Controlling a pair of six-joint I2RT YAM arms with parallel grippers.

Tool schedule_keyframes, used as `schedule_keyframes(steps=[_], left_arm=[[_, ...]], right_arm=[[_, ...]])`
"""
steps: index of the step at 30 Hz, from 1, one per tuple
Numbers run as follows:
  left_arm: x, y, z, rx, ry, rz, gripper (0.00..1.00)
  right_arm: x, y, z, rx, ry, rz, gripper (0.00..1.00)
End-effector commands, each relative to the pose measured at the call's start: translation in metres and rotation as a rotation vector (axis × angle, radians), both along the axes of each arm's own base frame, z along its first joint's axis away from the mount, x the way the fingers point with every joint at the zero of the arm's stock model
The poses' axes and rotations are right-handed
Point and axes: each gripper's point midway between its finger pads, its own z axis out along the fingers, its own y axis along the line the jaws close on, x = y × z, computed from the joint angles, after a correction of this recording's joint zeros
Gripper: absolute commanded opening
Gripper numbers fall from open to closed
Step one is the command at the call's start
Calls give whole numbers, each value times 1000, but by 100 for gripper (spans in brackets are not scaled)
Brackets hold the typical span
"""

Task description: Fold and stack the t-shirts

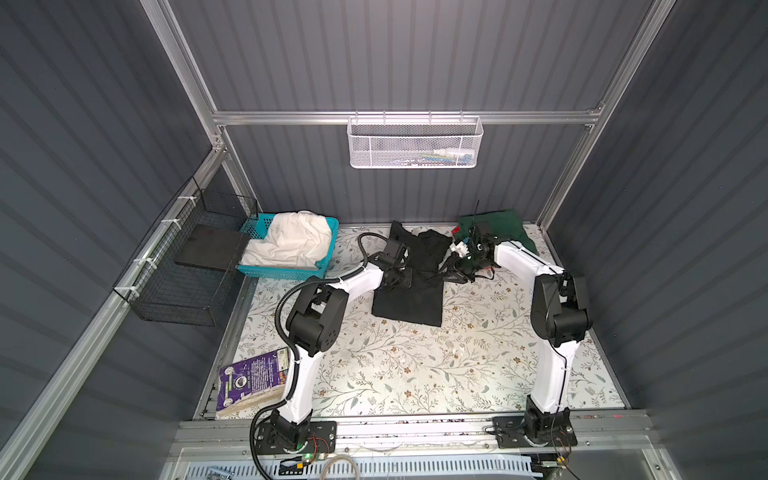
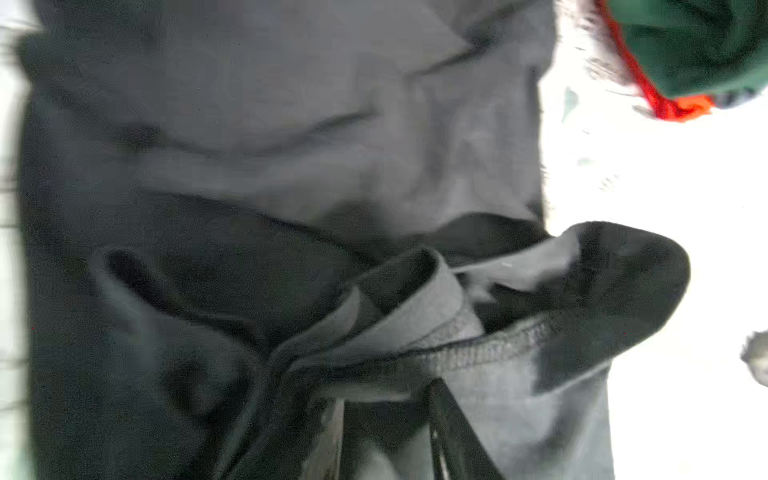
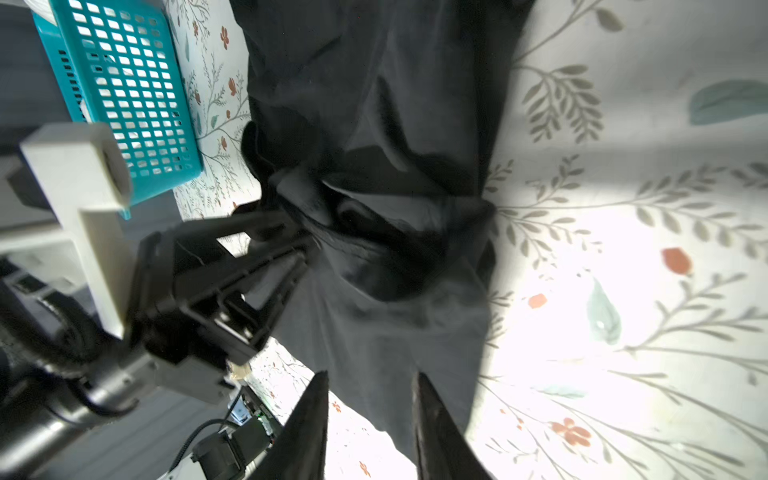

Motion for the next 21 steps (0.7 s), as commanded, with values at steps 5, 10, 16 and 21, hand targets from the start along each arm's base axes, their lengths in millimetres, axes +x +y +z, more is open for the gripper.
schedule_keyframes(steps=[5, 10, 16, 21], left_arm=[[48, 2, 40, -22, -149, 29, 38], [56, -4, 53, -29, -167, 1, 39], [50, 5, 71, -13, -189, 6, 39], [45, 42, 96, 49, -244, 122, 62]], right_arm=[[-8, -4, 3, -21, -4, 9, 36], [-18, 0, 5, -25, -3, 8, 39], [-46, 11, 4, -42, -1, 21, 57], [-69, 20, -3, -60, 14, 18, 64]])
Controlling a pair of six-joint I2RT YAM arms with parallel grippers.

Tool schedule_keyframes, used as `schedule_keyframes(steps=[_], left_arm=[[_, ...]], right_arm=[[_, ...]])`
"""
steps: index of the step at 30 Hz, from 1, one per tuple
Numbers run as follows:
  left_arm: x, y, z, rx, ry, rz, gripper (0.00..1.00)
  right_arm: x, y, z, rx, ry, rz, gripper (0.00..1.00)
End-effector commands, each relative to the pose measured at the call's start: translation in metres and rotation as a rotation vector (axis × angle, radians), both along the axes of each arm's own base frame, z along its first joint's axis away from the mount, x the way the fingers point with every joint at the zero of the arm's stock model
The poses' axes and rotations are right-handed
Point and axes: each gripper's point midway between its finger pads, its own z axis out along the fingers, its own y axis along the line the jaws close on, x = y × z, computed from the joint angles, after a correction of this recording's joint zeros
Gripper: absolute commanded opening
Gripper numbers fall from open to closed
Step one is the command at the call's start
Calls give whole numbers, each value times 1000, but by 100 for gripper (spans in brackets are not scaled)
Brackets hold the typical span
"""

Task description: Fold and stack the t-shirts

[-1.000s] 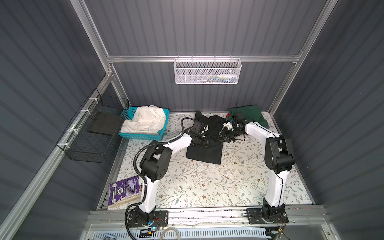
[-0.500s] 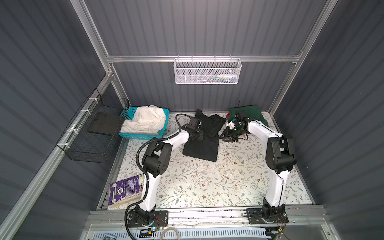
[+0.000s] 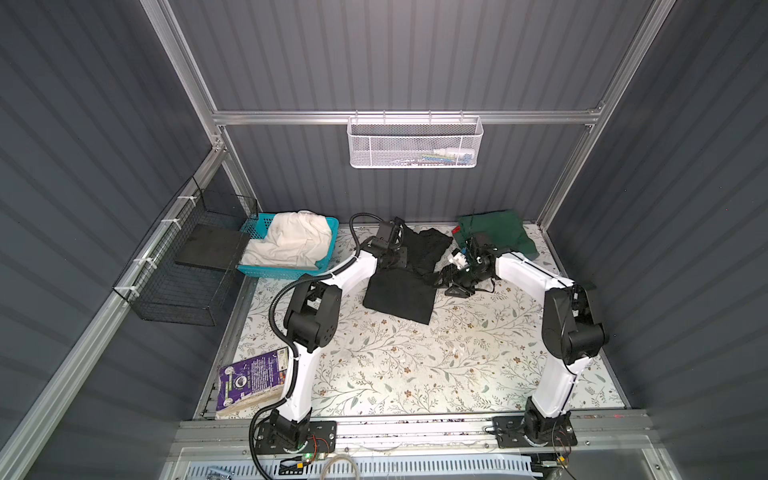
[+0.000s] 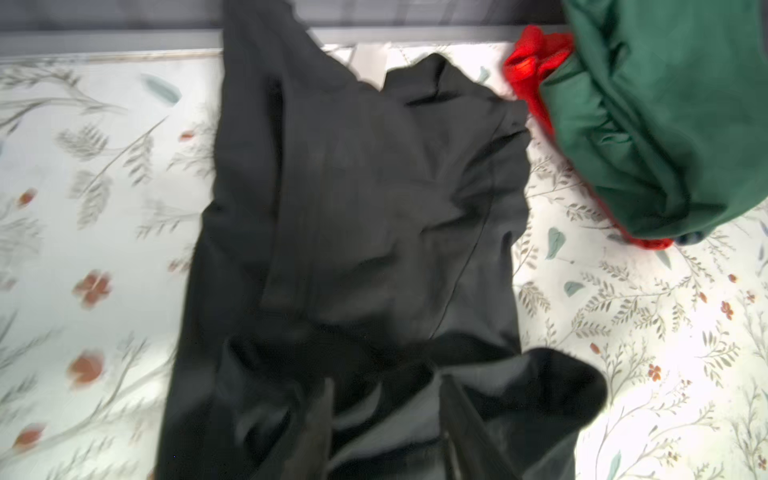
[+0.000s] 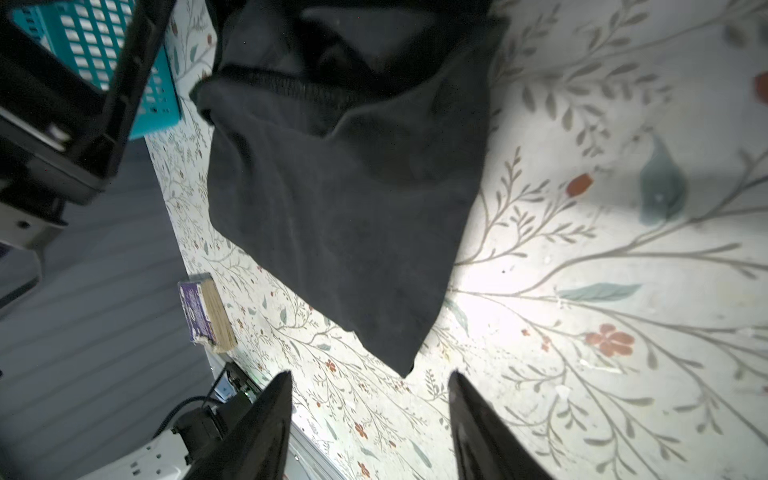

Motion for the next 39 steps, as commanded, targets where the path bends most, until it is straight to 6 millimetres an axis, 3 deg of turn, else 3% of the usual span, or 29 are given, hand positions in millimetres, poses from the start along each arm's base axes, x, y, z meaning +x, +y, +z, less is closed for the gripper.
schedule_keyframes(steps=[1, 8, 10, 17, 26, 39], left_arm=[[-3, 36, 40, 46, -61, 113, 65], [-45, 85, 26, 43, 25, 229, 72], [-62, 98, 11, 55, 70, 254, 74], [-91, 126, -12, -34, 170, 304, 70], [-116, 112, -38, -201, 269, 261, 67], [-122, 105, -65, -244, 339, 275, 61]], right_arm=[[-12, 4, -7, -40, 4, -12, 64], [-43, 22, -21, -80, 27, -3, 64], [-49, 25, -24, -82, 33, -6, 63], [-60, 33, -41, -95, 53, -19, 60], [-71, 37, -64, -114, 104, -22, 52], [-68, 43, -82, -142, 127, -41, 50]])
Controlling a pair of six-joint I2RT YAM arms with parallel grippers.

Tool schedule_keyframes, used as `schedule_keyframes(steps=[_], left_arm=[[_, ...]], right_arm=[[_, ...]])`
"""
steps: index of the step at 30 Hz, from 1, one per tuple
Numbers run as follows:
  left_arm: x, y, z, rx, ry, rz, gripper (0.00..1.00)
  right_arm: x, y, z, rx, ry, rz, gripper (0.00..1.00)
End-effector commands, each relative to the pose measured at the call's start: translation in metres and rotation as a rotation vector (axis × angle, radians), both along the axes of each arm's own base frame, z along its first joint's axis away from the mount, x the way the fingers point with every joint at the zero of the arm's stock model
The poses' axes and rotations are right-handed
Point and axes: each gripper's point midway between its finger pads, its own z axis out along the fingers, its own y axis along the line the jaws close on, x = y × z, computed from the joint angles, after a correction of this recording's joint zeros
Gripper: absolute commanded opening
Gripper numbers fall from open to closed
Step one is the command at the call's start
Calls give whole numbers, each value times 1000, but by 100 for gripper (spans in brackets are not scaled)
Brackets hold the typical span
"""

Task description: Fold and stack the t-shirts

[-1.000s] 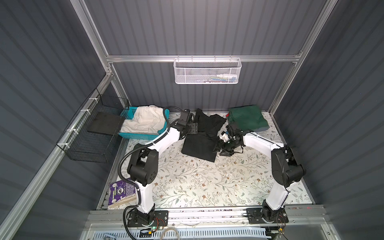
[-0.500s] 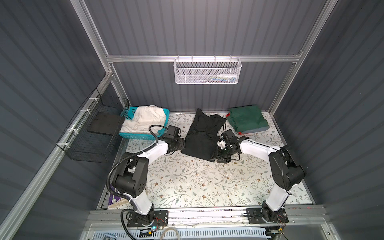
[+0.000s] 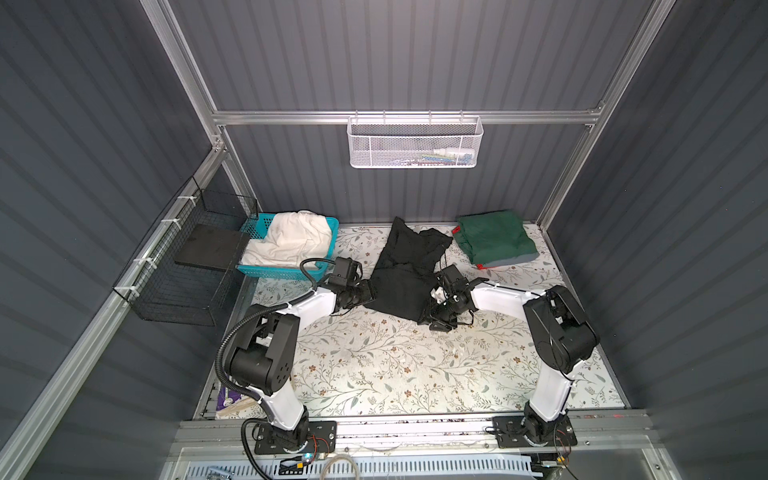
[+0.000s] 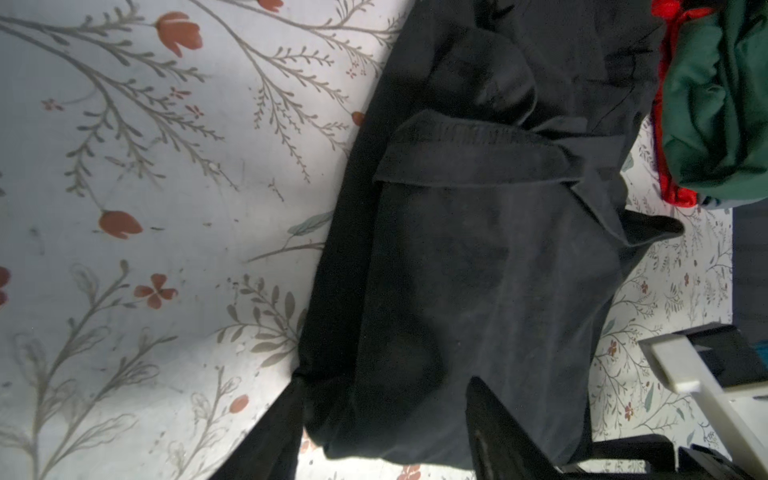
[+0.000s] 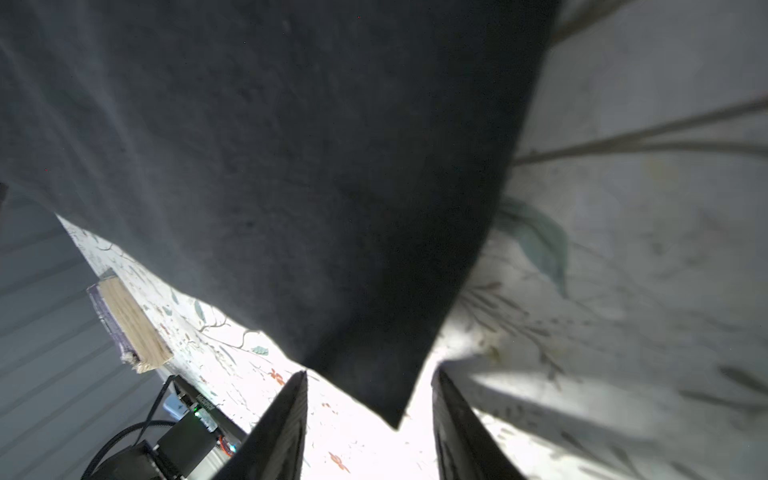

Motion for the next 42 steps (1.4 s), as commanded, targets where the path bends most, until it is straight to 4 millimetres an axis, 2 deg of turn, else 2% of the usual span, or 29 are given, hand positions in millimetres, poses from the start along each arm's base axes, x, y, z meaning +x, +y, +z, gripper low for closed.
schedule_keyframes(steps=[1, 10, 17, 23, 27, 31, 32, 34, 42], left_arm=[[-7, -2, -15, -19, 48, 7, 61], [-23, 9, -37, 23, 104, 25, 61], [-20, 14, -55, 64, 127, 50, 60], [-14, 12, -70, 61, 143, 57, 50], [-12, 14, -74, 82, 143, 56, 34], [-12, 16, -74, 105, 136, 48, 24], [-11, 17, -73, 110, 132, 44, 21], [-8, 16, -72, 118, 130, 43, 4], [-2, 1, -64, 121, 93, -14, 5]], right_arm=[[5, 0, -6, -28, -1, -16, 50], [11, -2, -9, -52, -9, -26, 49], [12, -2, -12, -56, -3, -38, 47], [12, -3, -16, -67, 4, -44, 42], [17, -3, -15, -70, -9, -47, 33], [24, -3, -11, -73, -33, -53, 22], [26, -4, -9, -79, -38, -56, 17], [27, -6, -8, -84, -42, -61, 12], [32, -5, -4, -74, -47, -60, 0]])
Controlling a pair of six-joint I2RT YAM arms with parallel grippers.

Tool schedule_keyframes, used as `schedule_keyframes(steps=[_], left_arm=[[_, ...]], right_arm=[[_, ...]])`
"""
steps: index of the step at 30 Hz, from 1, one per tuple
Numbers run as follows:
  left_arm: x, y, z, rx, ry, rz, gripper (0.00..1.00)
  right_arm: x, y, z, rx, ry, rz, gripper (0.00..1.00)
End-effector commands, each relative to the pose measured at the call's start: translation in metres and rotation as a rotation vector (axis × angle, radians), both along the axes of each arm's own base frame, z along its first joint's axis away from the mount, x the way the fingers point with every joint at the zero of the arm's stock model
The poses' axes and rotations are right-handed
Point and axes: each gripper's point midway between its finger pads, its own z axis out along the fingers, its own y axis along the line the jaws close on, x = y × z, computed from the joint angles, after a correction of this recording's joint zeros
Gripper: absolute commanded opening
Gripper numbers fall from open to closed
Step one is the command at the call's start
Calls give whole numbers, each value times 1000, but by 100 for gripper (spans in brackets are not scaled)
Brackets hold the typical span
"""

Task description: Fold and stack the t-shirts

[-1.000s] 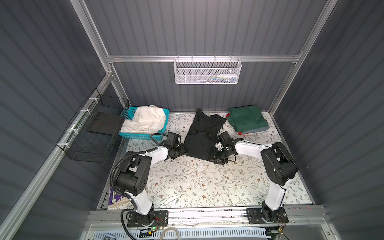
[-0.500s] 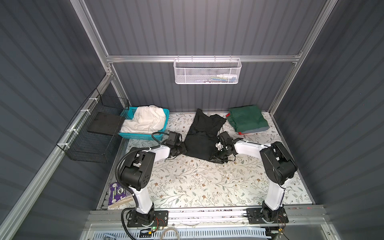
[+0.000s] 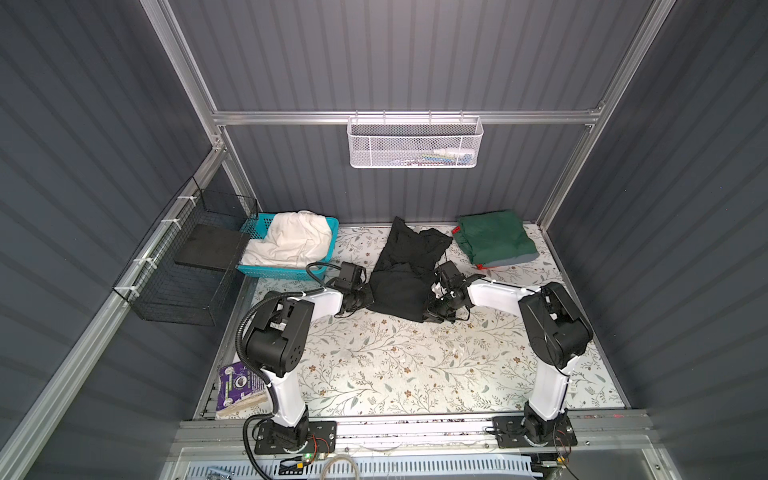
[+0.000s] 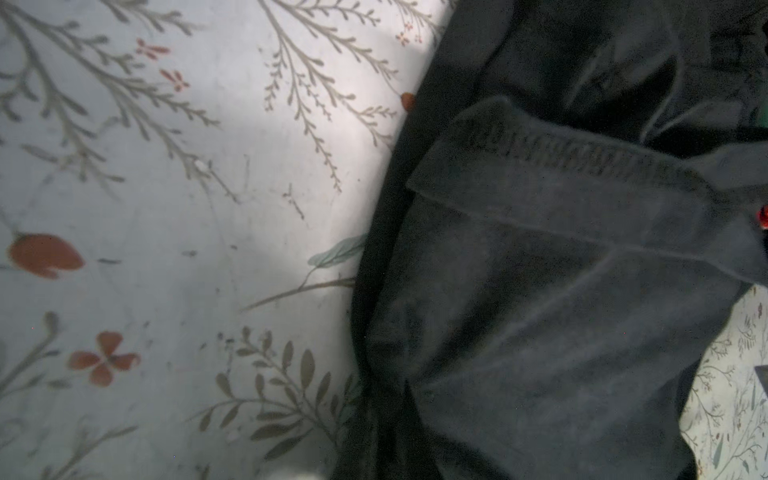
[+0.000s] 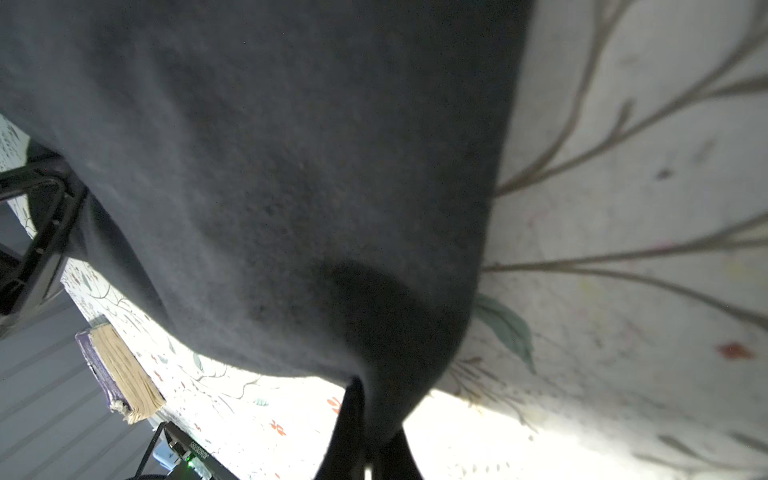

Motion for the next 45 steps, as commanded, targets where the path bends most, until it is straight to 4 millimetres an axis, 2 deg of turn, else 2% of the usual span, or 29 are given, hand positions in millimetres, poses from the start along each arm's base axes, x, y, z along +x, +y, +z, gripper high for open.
schedule_keyframes(steps=[1, 2, 8, 15, 25, 35, 42, 45], left_arm=[[-14, 4, -23, 81, 68, -30, 3], [-14, 2, -21, 80, 62, -37, 0], [-13, -2, -5, 76, 33, -50, 0], [-19, -9, 24, 109, -36, -74, 0], [-29, -21, 73, 68, -116, -87, 0], [-67, -30, 101, 36, -144, -112, 0], [-101, -21, 123, 43, -189, -104, 0], [-117, -24, 132, 50, -207, -108, 0]], right_arm=[[8, -3, 0, -20, -6, -4, 0], [8, -2, 1, -18, -9, 0, 0], [7, -3, 16, -9, -29, 12, 0], [-1, -6, 35, 9, -54, 20, 0], [-19, -12, 68, 72, -125, -4, 0], [-56, -24, 89, 109, -187, -5, 0], [-78, -30, 119, 128, -251, 21, 0], [-87, -30, 131, 131, -273, 37, 0]])
